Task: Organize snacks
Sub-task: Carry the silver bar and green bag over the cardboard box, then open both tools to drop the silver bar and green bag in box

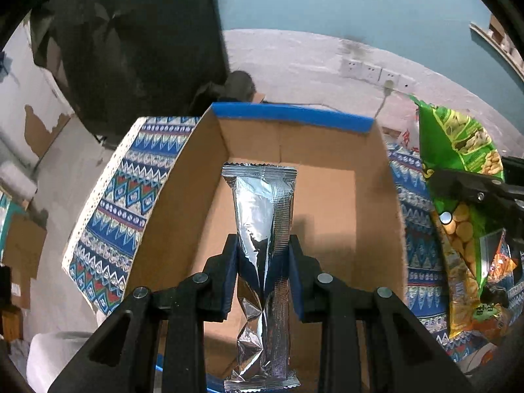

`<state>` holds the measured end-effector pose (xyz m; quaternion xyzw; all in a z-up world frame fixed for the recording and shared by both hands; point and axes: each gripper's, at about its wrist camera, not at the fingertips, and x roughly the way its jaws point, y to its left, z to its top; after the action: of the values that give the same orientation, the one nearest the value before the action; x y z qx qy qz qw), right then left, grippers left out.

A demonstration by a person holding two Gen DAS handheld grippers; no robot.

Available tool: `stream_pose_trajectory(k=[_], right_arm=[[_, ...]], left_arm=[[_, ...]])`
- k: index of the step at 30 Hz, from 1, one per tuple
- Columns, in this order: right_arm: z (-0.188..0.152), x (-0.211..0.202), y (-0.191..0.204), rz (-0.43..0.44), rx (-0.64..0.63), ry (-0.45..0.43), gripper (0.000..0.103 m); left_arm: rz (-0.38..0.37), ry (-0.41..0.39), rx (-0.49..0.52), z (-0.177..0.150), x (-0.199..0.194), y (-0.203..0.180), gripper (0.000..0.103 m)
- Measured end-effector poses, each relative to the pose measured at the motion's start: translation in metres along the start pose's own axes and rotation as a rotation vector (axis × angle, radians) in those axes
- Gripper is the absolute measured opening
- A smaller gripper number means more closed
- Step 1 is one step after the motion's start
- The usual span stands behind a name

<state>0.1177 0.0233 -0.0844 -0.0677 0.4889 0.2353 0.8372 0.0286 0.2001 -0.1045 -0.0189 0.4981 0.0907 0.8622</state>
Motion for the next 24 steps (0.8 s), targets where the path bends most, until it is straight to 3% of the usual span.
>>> stream_pose_trajectory(k=[10, 21, 24], right_arm=[[0.011, 0.032, 0.028, 0.053, -0.048, 0.05, 0.034], [0.01, 0.058, 0.055, 0.066, -0.095, 0.095, 0.034], [0.008, 0.066, 0.058, 0.063, -0.095, 0.117, 0.036]], left_arm=[[-0.001, 0.086, -0.06, -0.01, 0.021, 0.018, 0.03], [0.065, 0.031, -0.055, -0.015, -0.013, 0.032, 0.063], [0.062, 0.015, -0.063, -0.015, -0.019, 0.036, 0.063]])
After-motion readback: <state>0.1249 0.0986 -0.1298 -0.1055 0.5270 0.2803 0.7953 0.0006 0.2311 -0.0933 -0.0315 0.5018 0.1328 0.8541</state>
